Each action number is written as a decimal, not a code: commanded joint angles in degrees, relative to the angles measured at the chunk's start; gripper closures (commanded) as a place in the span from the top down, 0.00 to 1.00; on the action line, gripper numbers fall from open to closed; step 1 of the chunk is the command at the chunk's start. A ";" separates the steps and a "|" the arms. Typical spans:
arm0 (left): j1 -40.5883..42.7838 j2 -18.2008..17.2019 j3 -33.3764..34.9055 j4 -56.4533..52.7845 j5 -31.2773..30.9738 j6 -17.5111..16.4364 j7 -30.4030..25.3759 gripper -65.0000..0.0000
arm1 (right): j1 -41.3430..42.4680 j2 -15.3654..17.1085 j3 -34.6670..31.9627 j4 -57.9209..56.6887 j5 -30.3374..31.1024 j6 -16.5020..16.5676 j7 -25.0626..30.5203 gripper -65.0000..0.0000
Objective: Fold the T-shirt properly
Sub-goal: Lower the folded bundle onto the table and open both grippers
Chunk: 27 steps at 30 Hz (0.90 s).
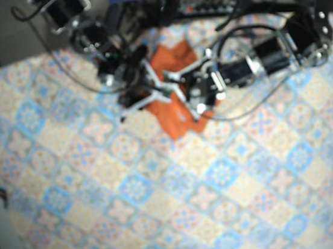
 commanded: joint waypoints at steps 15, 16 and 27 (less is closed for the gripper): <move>-4.89 1.04 -1.25 0.40 1.65 3.15 -0.37 0.00 | -0.61 -0.95 -12.54 0.66 1.25 4.94 -2.42 0.29; -4.71 1.04 -1.25 0.40 1.65 3.15 -0.37 0.00 | -0.61 -0.95 -12.46 0.66 1.25 4.94 -2.42 0.29; -3.75 -0.55 -1.43 0.75 1.47 3.15 -0.37 0.00 | -0.96 -0.95 -8.68 0.66 1.25 4.94 -2.42 0.29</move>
